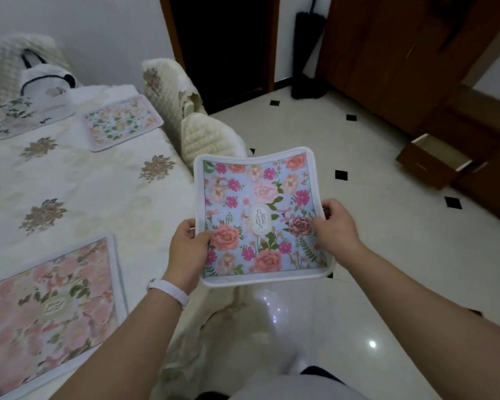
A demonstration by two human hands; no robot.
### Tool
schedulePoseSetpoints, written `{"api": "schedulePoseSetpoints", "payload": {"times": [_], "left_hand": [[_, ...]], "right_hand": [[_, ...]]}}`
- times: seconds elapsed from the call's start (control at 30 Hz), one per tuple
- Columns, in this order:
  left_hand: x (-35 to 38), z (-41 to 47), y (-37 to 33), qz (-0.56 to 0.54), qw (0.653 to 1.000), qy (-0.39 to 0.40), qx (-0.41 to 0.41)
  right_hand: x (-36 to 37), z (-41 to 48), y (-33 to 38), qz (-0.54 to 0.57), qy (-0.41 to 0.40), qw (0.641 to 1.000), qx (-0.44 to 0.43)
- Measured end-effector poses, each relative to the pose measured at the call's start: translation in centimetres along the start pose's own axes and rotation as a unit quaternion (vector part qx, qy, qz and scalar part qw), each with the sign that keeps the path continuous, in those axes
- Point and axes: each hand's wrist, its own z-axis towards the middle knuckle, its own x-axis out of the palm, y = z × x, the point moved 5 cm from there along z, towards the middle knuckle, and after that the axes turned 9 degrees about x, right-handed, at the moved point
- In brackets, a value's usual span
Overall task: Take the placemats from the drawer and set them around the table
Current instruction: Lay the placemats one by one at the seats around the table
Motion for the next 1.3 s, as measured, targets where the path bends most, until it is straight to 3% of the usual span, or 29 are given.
{"api": "schedulePoseSetpoints", "payload": {"times": [0.3, 0.57, 0.8, 1.0, 1.3], "left_hand": [[14.6, 2.1, -3.0, -0.006, 0.999, 0.045, 0.000], [21.6, 10.7, -5.0, 0.024, 0.996, 0.082, 0.027], [28.9, 22.5, -5.1, 0.017, 0.996, 0.085, -0.014], [31.4, 31.7, -7.4, 0.010, 0.997, 0.079, -0.020], [27.2, 39.8, -10.7, -0.047, 0.999, -0.024, -0.012]], "right_hand": [[-11.4, 8.1, -0.8, 0.009, -0.050, 0.999, 0.010], [-13.0, 16.2, 0.4, 0.031, -0.076, 0.996, 0.021], [-13.0, 28.6, 6.2, -0.021, -0.094, 0.995, 0.031], [-11.2, 37.9, 12.7, -0.062, -0.077, 0.995, 0.025], [-5.3, 45.2, 20.8, -0.045, -0.032, 0.998, -0.027]]}}
